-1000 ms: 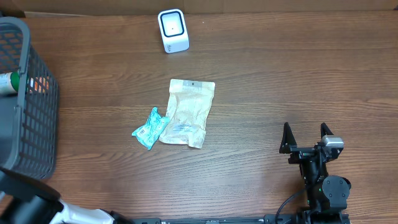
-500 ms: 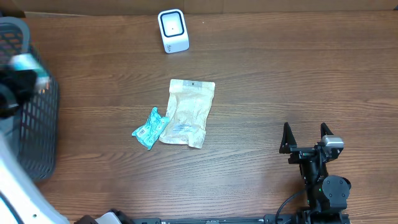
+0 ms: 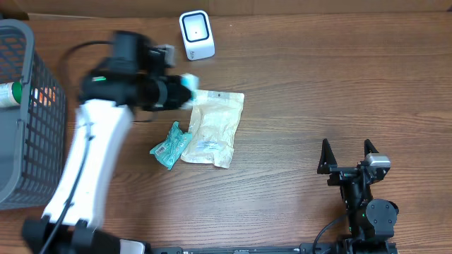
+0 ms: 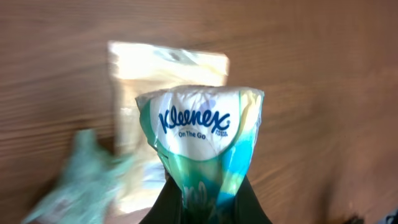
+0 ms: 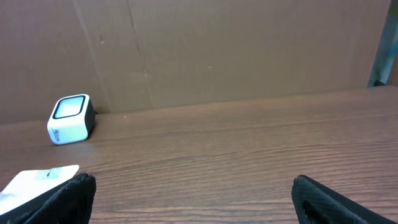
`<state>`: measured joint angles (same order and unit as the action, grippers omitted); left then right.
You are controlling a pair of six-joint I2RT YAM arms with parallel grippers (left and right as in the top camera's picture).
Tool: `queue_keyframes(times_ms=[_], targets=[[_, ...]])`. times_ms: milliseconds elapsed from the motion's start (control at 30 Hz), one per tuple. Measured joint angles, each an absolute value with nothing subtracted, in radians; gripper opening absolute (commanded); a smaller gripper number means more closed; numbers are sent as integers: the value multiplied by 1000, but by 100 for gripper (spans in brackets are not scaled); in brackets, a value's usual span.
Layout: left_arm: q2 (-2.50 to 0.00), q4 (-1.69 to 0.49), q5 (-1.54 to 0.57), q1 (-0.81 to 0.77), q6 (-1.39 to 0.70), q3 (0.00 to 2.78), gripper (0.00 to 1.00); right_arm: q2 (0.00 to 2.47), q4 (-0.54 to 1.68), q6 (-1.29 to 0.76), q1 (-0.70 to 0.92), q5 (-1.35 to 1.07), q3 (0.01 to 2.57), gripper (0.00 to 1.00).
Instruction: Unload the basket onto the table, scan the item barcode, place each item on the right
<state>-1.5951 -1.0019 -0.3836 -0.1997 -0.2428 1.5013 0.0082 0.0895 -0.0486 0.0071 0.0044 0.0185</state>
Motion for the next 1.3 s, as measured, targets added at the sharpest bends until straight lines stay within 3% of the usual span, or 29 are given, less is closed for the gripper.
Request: queue_keyframes(times_ms=[233,500,567,633,700,1000,1300], targets=[[-1804,-850,-368,-455,-335,1483,4,8,90,-49,7,4,19,100],[-1959,-784,-366,-645,-392,1478,6,8,90,-48,7,4,19,100],[-1982,-784,-366,-671,-407,1478,31,8,90,-48,7,4,19,100],[-1989,-785,-365,-679,-410,1478,47,8,89,-48,7,4,19,100],[-1992,-784,-365,-683,-413,1478,55,8,89,-49,7,4,19,100],[-1992,-978,-294,-600,-394,1597,56,8,90,-49,7,4,19,100],[-1896,-1236,-258,-221,-280,2046,63,8,89,-49,7,4,19,100]])
